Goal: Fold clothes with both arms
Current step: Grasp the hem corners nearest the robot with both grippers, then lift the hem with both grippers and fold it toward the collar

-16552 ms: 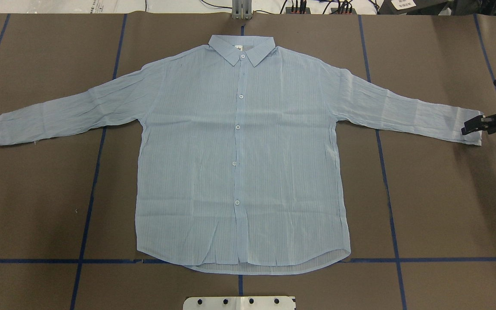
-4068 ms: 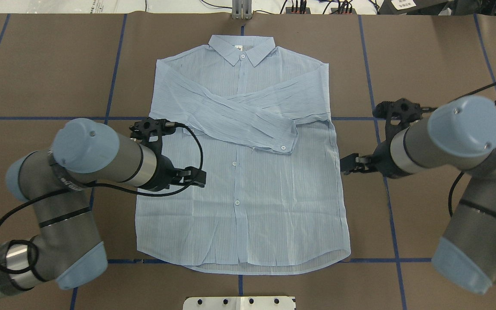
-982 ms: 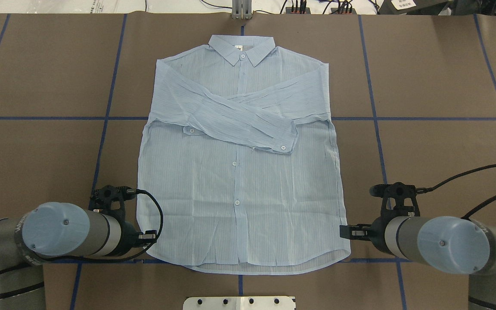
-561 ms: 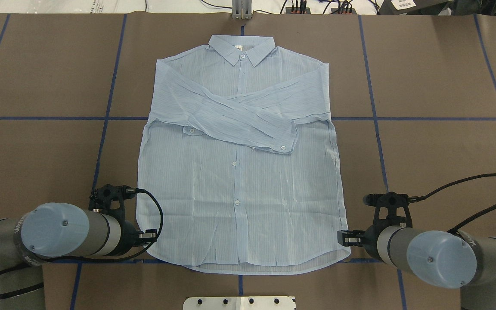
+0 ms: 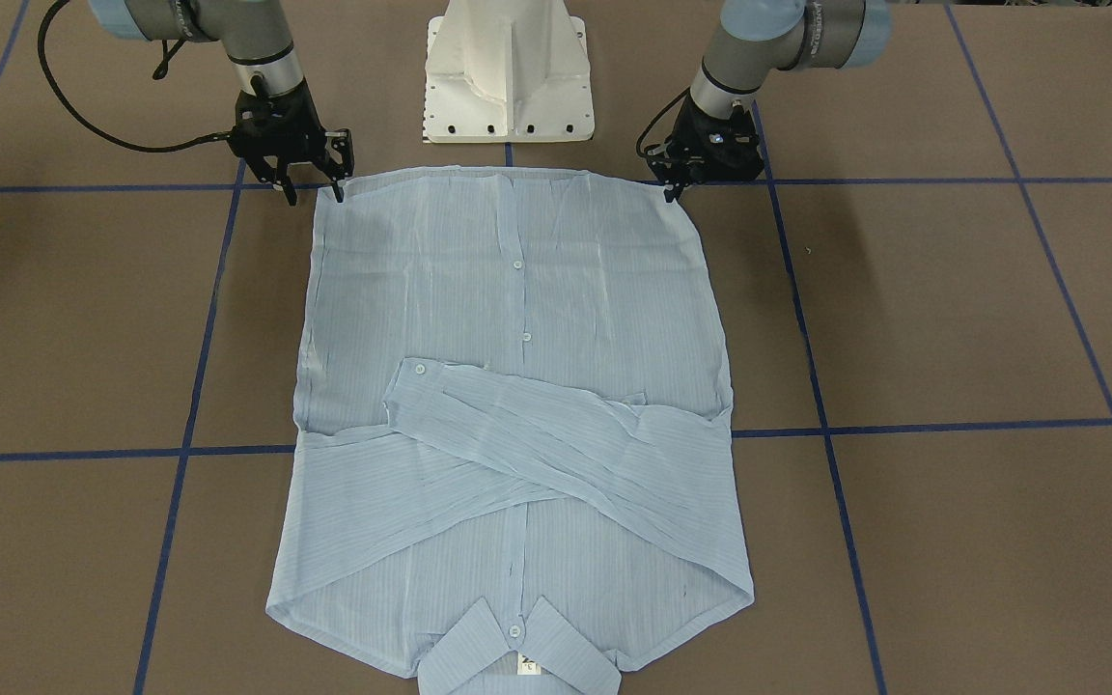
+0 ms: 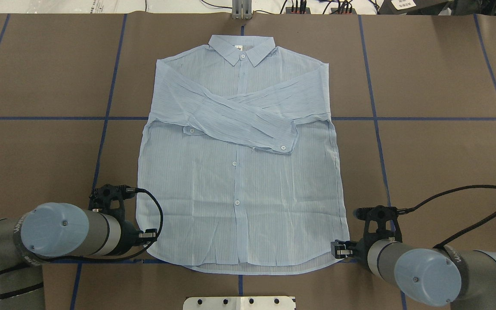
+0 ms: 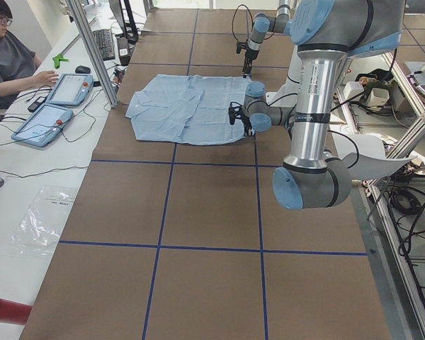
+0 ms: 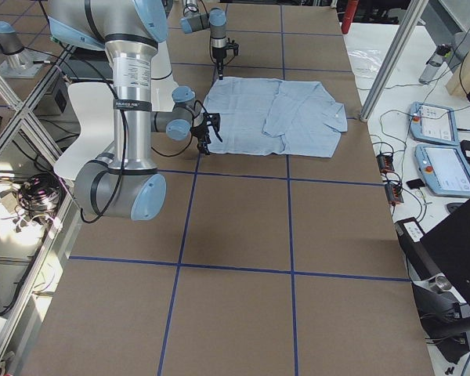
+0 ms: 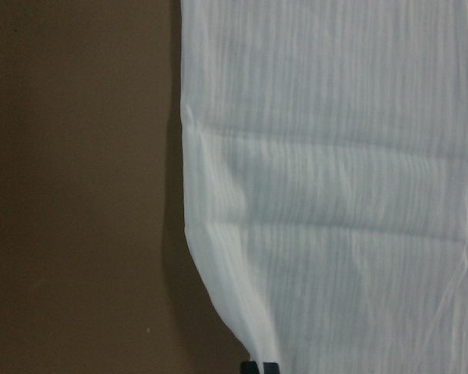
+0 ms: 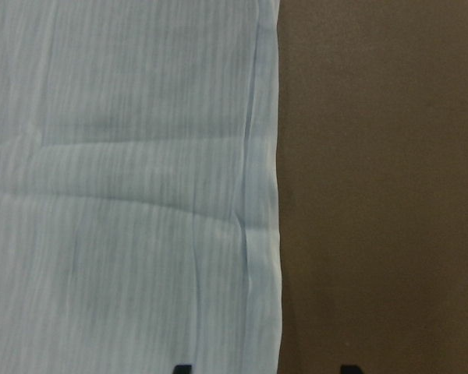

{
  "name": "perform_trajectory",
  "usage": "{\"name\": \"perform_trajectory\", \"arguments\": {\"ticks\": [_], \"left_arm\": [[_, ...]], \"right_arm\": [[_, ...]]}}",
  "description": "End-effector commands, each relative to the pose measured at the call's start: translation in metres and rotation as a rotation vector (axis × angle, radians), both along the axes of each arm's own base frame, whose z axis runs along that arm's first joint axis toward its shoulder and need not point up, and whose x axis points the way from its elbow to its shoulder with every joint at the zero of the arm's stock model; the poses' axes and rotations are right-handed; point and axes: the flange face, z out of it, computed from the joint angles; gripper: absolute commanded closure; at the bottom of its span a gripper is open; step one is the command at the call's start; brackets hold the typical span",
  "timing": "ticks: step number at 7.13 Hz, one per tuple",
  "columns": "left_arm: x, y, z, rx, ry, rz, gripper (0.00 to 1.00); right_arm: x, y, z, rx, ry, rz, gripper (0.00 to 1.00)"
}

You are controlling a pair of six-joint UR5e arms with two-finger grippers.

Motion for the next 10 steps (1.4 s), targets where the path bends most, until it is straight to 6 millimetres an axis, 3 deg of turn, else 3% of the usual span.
{"name": "perform_trajectory", "arguments": {"ticks": [1,2,3,4,6,7,8,9,10], "left_arm": [[0.000,0.000,0.000,0.000,0.000,-0.001,1.00],[0.000,0.000,0.000,0.000,0.000,0.001,1.00],[0.000,0.000,0.000,-0.001,-0.001,-0.001,1.00],[0.000,0.000,-0.001,0.000,0.000,-0.001,1.00],[-0.002,0.001,-0.003,0.000,0.005,0.001,1.00],[-0.019,0.006,-0.013,0.002,0.022,0.010,1.00],[-0.056,0.020,-0.023,0.000,0.050,0.038,1.00],[-0.089,0.038,-0.045,-0.026,0.099,0.096,1.00],[-0.112,0.063,-0.080,-0.051,0.131,0.175,1.00]], "right_arm": [[-0.006,0.005,0.005,0.006,0.012,-0.007,0.42],[-0.007,0.008,0.004,0.007,0.009,-0.013,0.58],[-0.008,0.009,0.004,0.010,0.009,-0.013,0.87],[-0.008,0.009,0.003,0.012,0.008,-0.014,1.00],[-0.001,0.009,-0.010,0.009,-0.012,-0.017,1.00],[0.007,0.009,-0.021,0.005,-0.031,-0.019,1.00],[0.024,0.014,-0.037,-0.029,-0.025,-0.052,1.00],[0.058,0.026,-0.073,-0.084,0.021,-0.105,1.00],[0.090,0.036,-0.108,-0.132,0.011,-0.157,1.00]]}}
